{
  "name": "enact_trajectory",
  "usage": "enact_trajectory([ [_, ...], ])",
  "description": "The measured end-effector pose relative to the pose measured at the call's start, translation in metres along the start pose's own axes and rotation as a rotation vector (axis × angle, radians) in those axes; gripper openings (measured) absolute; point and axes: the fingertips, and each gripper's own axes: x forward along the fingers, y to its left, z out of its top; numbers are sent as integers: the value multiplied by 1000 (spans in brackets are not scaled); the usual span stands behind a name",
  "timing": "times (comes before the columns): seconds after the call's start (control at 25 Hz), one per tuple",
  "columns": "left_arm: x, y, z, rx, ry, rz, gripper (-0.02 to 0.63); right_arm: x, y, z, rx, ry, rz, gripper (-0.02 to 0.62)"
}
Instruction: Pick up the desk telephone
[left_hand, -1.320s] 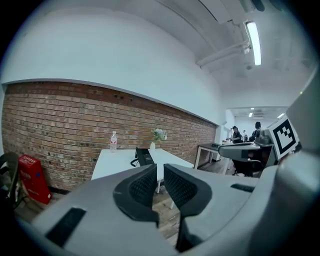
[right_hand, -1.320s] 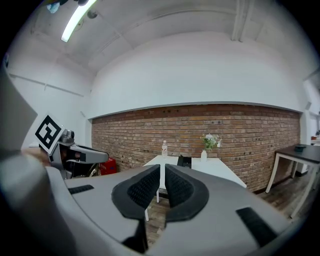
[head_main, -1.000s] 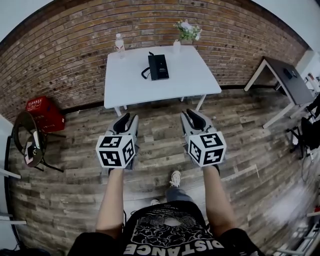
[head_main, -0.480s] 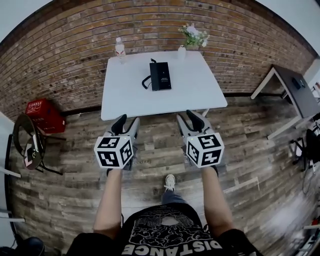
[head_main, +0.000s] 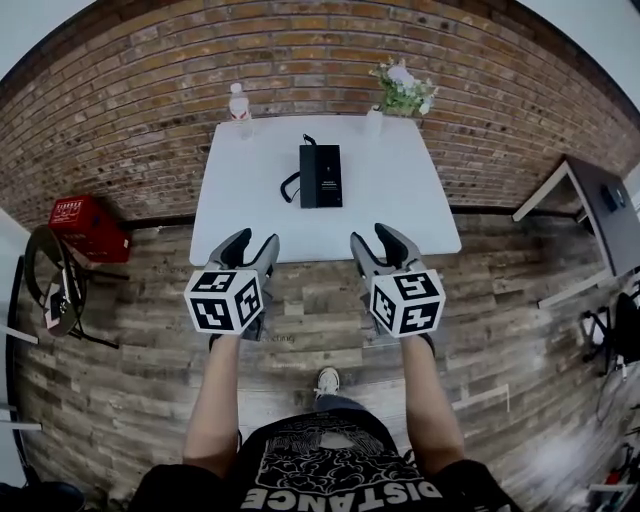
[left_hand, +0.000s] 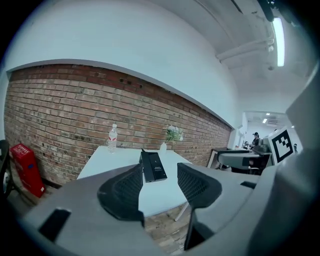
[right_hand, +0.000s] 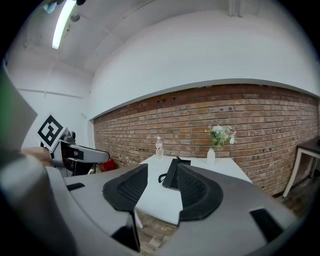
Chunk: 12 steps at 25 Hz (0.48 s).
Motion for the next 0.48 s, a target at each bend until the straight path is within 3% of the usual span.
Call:
enact_trajectory([
  [0.48, 87, -6, 26, 14, 19, 24, 199, 59, -68, 13, 3, 12, 66, 199],
])
